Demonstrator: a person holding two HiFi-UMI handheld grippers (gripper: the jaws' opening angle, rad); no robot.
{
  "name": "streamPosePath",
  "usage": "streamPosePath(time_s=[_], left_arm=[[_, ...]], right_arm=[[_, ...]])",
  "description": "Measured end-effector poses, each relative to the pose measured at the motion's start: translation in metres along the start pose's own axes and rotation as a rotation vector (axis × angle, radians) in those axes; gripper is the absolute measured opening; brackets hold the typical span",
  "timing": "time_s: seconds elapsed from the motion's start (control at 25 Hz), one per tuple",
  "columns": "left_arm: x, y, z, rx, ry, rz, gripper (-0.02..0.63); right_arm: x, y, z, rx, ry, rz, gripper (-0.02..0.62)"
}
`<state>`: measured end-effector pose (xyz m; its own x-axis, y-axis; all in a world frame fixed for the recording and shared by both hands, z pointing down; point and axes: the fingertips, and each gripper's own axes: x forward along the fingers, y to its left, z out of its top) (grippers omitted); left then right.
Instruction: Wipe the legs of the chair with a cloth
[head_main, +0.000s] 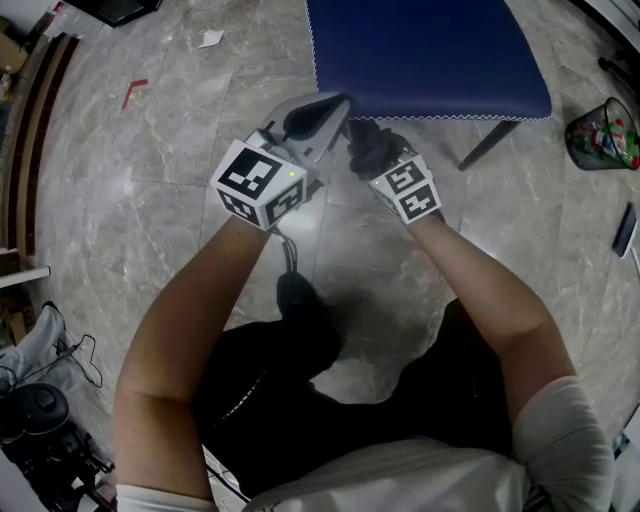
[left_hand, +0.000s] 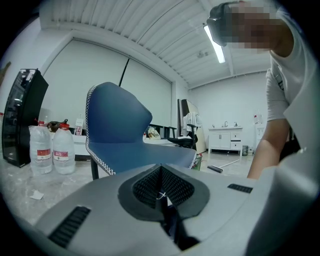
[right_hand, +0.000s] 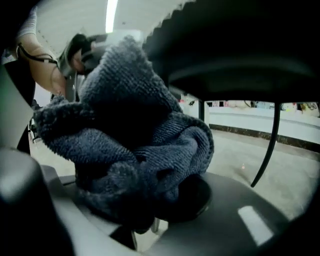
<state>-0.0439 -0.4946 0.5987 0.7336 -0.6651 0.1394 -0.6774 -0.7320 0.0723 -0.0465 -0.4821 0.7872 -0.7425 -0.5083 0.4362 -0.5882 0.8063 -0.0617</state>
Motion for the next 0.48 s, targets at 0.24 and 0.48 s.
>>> streamPosePath(time_s=[0.24,0.48], left_arm=[[0.001,-0.002,0.0,0.016,0.016,0.008,0.006],[0.0,-0.002,0.001,0.016,0.018,0.014,0.006]], right_arm=[[-0.048,0.003,0.053,-0.032,-0.156,-0.006,0.098],[-0.074,0.025,0.069,-0.062,-0.197,0.041,0.066]])
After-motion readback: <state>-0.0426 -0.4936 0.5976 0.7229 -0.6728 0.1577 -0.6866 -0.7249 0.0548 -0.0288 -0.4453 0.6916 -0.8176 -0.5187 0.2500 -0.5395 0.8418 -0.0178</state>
